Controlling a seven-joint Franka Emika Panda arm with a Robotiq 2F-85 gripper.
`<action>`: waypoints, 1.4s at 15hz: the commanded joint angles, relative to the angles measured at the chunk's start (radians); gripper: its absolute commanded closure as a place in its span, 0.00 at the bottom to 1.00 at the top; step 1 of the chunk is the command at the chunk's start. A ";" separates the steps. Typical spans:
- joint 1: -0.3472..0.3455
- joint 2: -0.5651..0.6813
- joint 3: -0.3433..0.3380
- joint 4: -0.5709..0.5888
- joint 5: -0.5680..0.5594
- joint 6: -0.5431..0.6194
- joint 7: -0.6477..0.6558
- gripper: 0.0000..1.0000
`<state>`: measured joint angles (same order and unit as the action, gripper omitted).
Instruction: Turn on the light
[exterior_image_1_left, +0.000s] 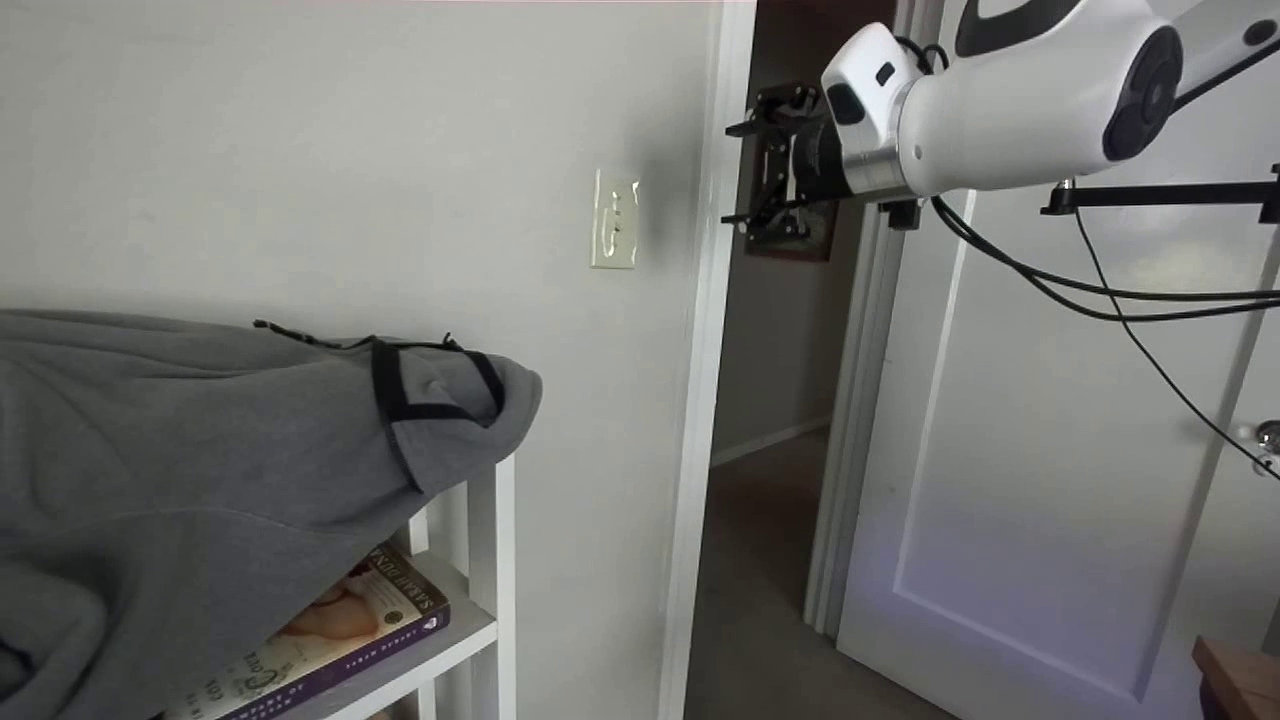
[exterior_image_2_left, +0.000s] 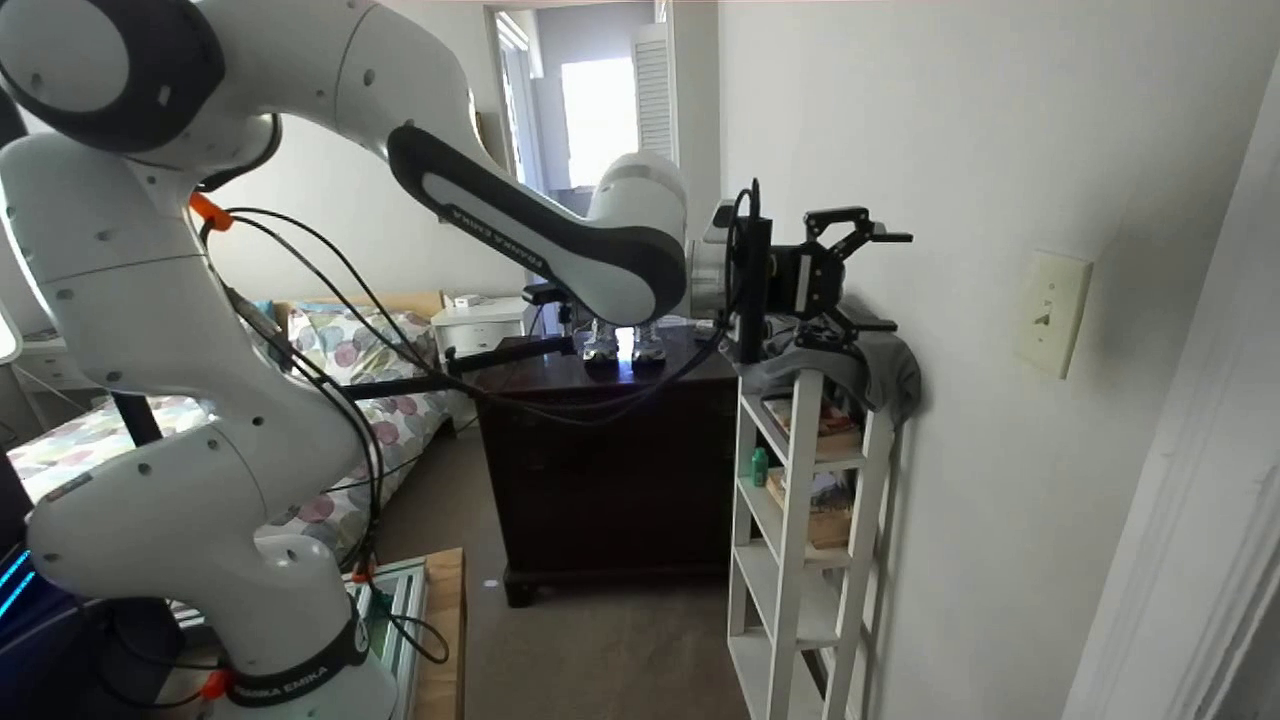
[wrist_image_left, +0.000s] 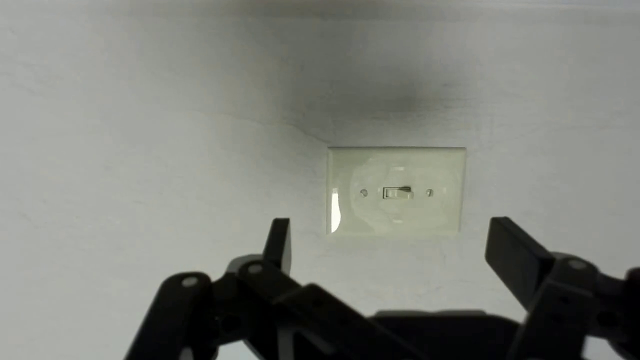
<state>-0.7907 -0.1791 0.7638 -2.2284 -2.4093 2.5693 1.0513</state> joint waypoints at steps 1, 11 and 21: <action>0.276 0.163 -0.253 0.050 -0.117 -0.122 -0.024 0.00; 0.713 0.301 -0.638 0.265 -0.101 -0.115 -0.131 0.00; 0.720 0.348 -0.711 0.283 -0.100 -0.122 -0.137 0.00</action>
<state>-0.0792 0.1464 0.0683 -1.9746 -2.5139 2.4348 0.9299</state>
